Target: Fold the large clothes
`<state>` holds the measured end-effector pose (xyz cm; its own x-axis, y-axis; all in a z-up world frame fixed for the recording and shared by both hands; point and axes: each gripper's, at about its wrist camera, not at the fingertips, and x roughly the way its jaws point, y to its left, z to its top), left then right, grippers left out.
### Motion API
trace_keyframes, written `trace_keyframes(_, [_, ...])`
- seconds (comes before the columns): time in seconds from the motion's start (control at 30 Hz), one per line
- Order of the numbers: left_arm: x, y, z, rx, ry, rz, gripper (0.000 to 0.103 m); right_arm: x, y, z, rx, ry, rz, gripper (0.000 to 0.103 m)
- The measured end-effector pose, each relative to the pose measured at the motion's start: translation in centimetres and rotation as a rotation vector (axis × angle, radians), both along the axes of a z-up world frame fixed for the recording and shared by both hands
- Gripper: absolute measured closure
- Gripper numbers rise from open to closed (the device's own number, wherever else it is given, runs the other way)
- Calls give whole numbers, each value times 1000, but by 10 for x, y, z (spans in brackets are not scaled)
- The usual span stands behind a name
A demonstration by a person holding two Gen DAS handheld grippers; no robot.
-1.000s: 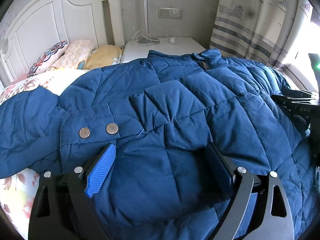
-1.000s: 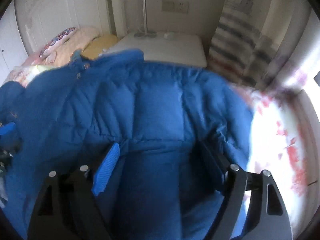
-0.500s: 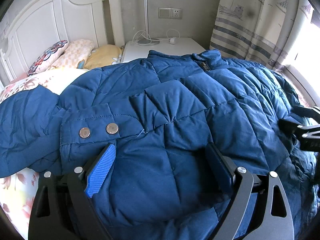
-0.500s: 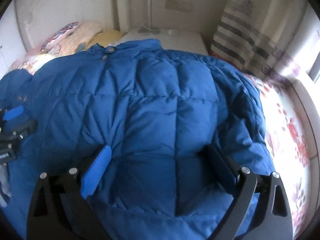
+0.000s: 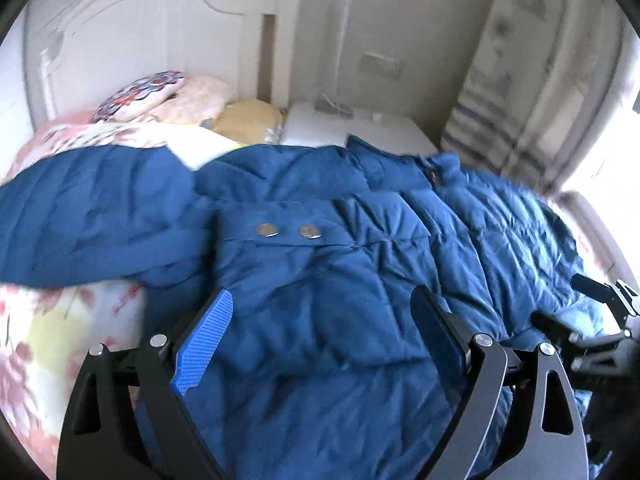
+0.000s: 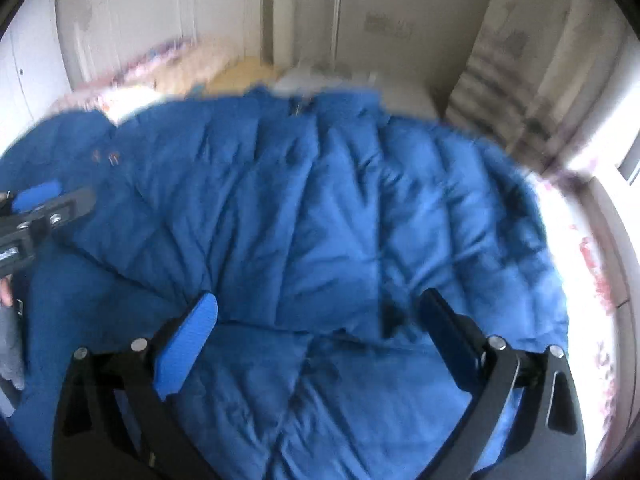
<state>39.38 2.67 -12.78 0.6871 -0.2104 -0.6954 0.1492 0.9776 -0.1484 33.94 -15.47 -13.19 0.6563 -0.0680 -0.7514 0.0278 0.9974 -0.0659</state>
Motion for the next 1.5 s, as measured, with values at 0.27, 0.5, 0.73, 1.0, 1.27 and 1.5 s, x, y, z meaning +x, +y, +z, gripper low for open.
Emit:
trace_keyframes(0.27, [20, 11, -31, 0, 136, 6, 16, 26, 1, -25, -14, 84, 2, 2])
trace_keyframes(0.5, [20, 17, -33, -36, 131, 14, 16, 52, -2, 20, -37, 13, 57, 6])
trace_keyframes(0.73, [21, 19, -33, -73, 130, 12, 16, 148, -67, -14, 75, 199, -33, 2])
trace_keyframes(1.0, [20, 20, -34, -75, 129, 11, 16, 141, -142, -4, 114, 96, -194, 3])
trace_keyframes(1.27, [21, 20, -34, -86, 127, 11, 16, 84, -94, 26, 199, -22, -108, 5])
trace_keyframes(1.5, [8, 69, -19, -296, 81, 119, 17, 36, 37, -21, -121, 49, 66, 3])
